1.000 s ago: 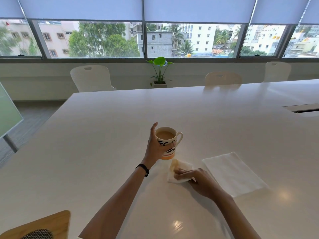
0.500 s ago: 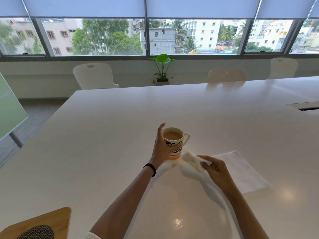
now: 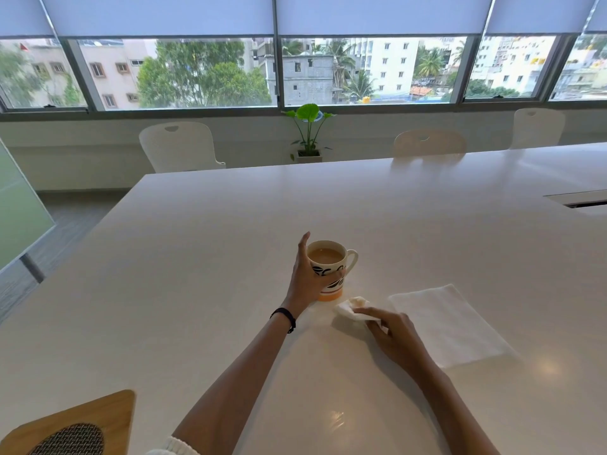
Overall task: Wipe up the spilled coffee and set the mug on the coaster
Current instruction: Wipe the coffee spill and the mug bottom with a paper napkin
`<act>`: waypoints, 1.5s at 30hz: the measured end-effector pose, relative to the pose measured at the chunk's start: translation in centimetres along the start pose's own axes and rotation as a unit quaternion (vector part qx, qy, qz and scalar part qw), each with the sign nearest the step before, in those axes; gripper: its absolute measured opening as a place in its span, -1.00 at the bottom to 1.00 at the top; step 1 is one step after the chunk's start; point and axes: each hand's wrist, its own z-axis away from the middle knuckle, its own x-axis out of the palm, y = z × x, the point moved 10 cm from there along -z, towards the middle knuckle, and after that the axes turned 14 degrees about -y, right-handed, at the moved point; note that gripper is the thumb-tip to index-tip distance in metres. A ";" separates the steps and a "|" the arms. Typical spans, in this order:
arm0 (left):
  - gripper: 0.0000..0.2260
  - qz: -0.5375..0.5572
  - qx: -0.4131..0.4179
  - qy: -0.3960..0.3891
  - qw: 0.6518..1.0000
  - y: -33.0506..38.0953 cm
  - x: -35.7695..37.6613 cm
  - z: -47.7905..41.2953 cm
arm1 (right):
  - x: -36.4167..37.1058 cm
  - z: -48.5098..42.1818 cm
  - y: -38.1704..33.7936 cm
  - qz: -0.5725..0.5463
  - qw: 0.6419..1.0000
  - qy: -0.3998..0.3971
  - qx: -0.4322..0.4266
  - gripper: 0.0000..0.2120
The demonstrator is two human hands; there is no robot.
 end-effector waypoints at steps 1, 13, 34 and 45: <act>-0.06 -0.001 -0.005 -0.006 1.000 -0.1 0.1 0.0 | 0.4 0.0 -0.3 0.004 1.000 -0.019 -0.006 -0.67; -0.13 -0.053 -0.033 -0.064 0.996 -0.6 -0.2 1.7 | 4.9 0.6 -4.4 -0.212 0.945 -0.241 -0.057 -0.61; -0.56 -0.120 -0.084 0.009 0.989 -1.1 -15.2 16.7 | 8.9 5.7 -11.7 -0.418 0.813 -0.403 -0.032 -0.80; -0.68 -0.184 -0.167 0.136 0.959 -1.8 -30.1 31.1 | 10.3 8.3 -22.1 -0.653 0.641 -0.385 -0.124 -0.56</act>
